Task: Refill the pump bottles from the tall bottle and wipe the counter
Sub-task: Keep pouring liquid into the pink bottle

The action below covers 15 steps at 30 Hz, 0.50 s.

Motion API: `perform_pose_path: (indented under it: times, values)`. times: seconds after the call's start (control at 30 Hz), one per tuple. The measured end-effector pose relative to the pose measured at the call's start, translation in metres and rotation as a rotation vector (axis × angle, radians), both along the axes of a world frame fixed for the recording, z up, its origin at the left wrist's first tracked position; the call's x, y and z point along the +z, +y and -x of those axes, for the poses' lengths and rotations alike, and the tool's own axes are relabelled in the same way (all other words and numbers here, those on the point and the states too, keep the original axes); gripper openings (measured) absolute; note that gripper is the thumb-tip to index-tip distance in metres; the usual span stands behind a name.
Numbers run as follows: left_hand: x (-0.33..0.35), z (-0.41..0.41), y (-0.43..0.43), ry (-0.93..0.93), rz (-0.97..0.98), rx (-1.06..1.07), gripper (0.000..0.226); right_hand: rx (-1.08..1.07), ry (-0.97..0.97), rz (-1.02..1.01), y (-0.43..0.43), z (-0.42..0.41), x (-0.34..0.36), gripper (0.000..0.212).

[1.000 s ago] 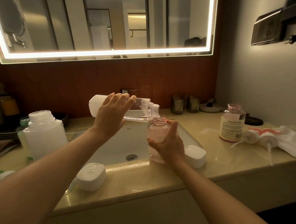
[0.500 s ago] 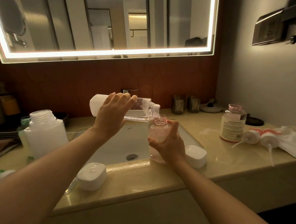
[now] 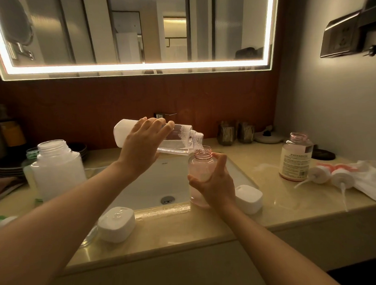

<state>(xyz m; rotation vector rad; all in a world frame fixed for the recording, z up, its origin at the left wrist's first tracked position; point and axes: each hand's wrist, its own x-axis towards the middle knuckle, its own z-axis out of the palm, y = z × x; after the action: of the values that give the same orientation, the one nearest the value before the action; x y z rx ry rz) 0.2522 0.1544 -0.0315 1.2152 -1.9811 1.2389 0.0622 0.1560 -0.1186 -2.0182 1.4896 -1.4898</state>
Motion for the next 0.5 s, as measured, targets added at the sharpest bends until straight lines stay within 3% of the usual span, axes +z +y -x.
perform_pose_path:
  times: [0.5]
  values:
    - [0.0018,0.0002,0.0011,-0.004,-0.015,0.012,0.08,0.01,0.0,-0.01,0.0012,0.0006,0.0009,0.085]
